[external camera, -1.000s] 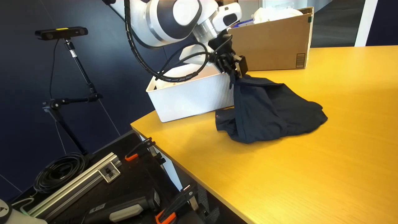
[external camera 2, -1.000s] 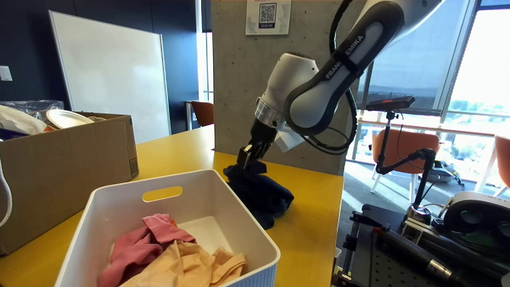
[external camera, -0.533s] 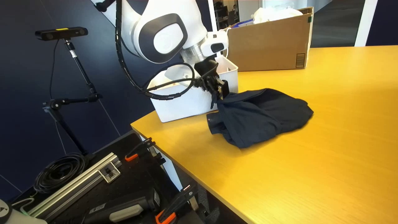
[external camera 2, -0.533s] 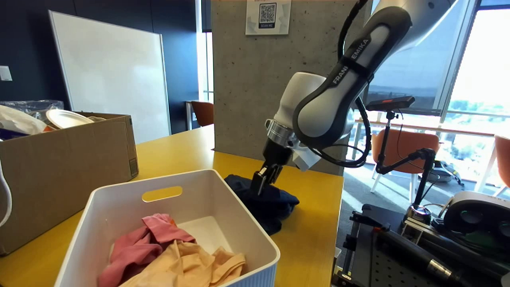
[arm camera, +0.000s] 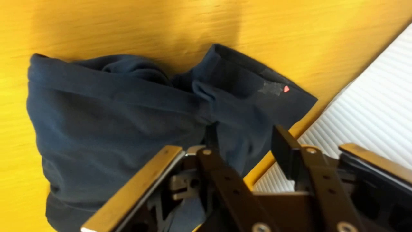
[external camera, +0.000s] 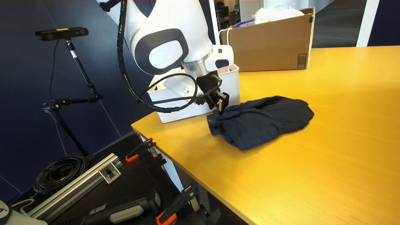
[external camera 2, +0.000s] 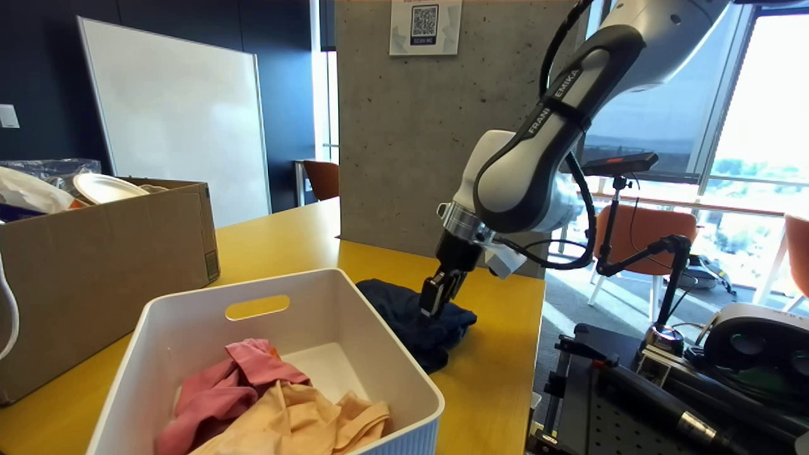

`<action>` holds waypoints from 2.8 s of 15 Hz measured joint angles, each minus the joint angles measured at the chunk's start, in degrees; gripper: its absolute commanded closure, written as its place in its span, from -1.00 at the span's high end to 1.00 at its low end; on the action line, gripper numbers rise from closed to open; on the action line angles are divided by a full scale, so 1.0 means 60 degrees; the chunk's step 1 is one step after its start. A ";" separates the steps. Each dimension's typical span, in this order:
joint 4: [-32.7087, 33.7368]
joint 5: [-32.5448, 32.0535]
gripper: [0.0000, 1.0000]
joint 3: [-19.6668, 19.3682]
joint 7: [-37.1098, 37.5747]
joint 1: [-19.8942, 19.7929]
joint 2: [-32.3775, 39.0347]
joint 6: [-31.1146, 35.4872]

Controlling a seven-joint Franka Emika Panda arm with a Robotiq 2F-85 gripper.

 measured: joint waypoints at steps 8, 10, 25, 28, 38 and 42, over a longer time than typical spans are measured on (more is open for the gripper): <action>-0.0806 0.1486 1.00 0.1217 -0.1350 -0.2328 -0.1842 -0.1149; -0.0610 0.1406 1.00 0.0730 -0.1584 -0.2389 -0.1815 -0.1451; 0.1620 0.1069 1.00 -0.1640 -0.1644 0.0514 0.1366 -0.2091; 0.1811 0.0792 0.46 -0.1710 -0.1540 0.0522 0.1857 -0.2091; 0.1790 0.0164 -0.77 -0.1749 -0.1269 0.0583 0.1916 -0.2098; 0.1202 0.0149 -0.92 -0.1856 -0.1058 0.0612 0.1419 -0.2096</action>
